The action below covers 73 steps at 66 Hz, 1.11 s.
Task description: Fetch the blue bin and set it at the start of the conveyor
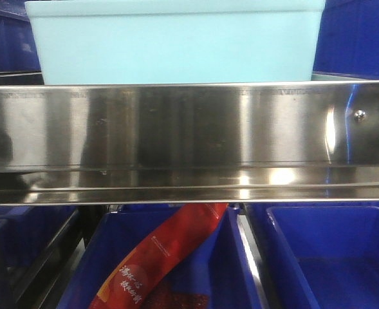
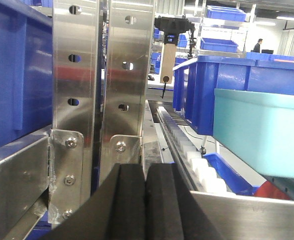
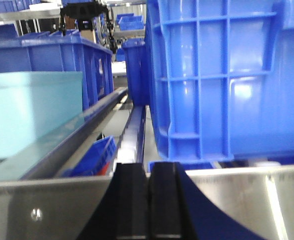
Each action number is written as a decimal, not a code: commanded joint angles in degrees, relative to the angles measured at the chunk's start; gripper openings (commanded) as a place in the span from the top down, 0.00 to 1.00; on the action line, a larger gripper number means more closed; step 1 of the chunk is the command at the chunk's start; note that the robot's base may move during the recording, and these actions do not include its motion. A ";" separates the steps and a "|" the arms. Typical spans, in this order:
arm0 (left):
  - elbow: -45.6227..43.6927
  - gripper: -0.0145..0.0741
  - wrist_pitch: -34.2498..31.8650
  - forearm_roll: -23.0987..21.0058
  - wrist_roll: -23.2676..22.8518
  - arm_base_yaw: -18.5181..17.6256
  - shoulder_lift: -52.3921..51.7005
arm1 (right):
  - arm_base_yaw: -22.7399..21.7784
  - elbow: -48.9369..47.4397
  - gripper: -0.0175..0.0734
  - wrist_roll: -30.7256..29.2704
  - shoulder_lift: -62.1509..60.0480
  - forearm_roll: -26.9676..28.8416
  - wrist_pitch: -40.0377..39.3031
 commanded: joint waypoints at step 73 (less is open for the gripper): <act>-54.15 0.30 31.73 6.91 -0.08 -23.37 46.70 | 11.49 -53.84 0.19 -4.33 47.44 -0.16 29.36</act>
